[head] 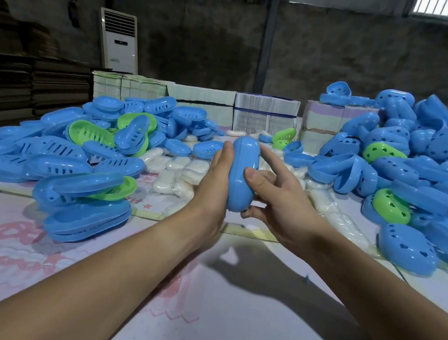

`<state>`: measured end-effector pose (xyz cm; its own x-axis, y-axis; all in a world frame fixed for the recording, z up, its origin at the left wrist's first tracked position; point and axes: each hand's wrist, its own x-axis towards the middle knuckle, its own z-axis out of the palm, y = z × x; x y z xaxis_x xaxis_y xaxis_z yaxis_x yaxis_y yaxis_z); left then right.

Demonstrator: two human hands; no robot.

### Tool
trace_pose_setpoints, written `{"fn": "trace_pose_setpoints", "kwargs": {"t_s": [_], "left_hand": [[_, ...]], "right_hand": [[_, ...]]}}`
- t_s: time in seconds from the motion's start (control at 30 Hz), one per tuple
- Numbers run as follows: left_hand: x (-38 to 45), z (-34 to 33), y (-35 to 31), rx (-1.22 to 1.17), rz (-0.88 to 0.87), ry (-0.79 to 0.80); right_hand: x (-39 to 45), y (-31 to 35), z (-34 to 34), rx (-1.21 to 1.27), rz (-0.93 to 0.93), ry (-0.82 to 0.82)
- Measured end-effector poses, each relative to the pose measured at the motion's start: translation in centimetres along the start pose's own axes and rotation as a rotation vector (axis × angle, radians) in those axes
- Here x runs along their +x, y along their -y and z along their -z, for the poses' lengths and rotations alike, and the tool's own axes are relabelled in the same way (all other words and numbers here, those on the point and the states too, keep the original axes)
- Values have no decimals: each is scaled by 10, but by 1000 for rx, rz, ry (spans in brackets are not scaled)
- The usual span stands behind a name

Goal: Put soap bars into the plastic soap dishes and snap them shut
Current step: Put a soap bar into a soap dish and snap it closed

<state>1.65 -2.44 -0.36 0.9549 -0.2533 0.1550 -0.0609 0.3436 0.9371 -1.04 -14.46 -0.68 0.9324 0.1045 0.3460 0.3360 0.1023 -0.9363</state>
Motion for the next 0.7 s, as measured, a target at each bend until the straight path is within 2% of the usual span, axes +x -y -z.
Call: {"fn": "trace_pose_setpoints", "kwargs": {"t_s": [0.1,0.27,0.53,0.7], "left_hand": [[-1,1,0,-32,-9,39],[2,1,0,-37,-67,62],[0,-3,-4,-192,18,50],[0,-6,0,-199,51,10]], "right_hand": [[-1,1,-1,-12,-14,-2],[1,4,-3,194,-125,-21],[1,13,3,201,-204,-40],[-1,16,1,195,-241,-37]]}}
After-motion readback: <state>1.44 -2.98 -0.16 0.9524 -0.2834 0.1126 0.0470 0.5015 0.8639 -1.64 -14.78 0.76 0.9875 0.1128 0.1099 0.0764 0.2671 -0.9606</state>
